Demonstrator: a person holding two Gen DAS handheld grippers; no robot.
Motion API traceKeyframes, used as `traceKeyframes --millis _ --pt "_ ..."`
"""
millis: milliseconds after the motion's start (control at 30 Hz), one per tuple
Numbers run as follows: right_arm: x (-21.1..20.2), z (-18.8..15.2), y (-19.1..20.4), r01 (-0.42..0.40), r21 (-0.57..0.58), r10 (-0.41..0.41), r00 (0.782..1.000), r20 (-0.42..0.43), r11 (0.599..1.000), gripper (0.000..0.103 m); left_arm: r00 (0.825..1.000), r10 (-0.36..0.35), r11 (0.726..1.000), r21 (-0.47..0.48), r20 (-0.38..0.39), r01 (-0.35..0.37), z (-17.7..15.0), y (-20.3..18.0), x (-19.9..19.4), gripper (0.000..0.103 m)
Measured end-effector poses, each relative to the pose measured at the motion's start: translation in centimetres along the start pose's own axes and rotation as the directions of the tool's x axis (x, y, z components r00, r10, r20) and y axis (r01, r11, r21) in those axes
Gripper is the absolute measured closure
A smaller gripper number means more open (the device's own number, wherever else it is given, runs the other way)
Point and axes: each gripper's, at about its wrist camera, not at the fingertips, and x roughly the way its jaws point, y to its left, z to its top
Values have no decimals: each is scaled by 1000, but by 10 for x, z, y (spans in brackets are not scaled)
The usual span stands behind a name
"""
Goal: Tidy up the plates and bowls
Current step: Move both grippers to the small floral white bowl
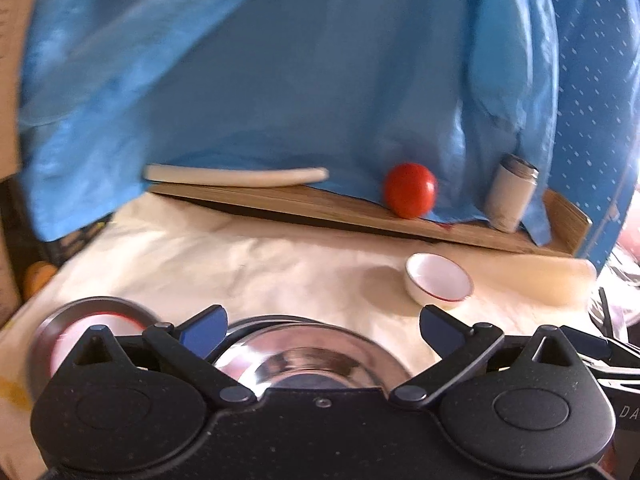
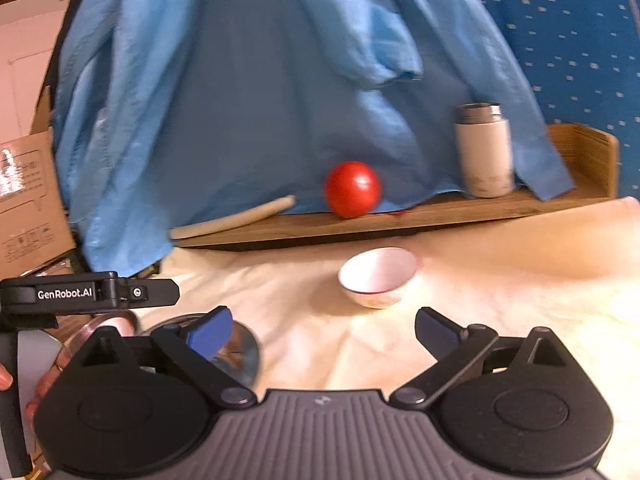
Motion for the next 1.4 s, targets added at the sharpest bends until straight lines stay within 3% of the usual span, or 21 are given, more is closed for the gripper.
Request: traceKeyframes --millis 200,533,767,967,1267,1400 --pt "6 4 -40 71 50 -71 997 2 996 1 999 -31 998 44 -44 33 6 -32 28 1" --pt "43 28 -92 140 132 -135 990 -48 981 1 992 -15 998 56 -126 22 26 -63 87 1" --pt "88 50 -101 144 144 -125 983 -134 979 1 981 14 1000 -8 -192 -16 46 -75 132 1" --pt "117 47 -108 149 178 -118 978 -174 973 4 972 39 997 -63 -233 -55 54 -74 161 1" --pt "126 44 -112 109 199 -78 984 -159 974 8 964 51 995 -65 -260 -70 54 -75 181 1" --pt "131 41 -109 76 210 -42 986 -161 975 16 961 59 994 -78 -271 -83 52 -75 188 2"
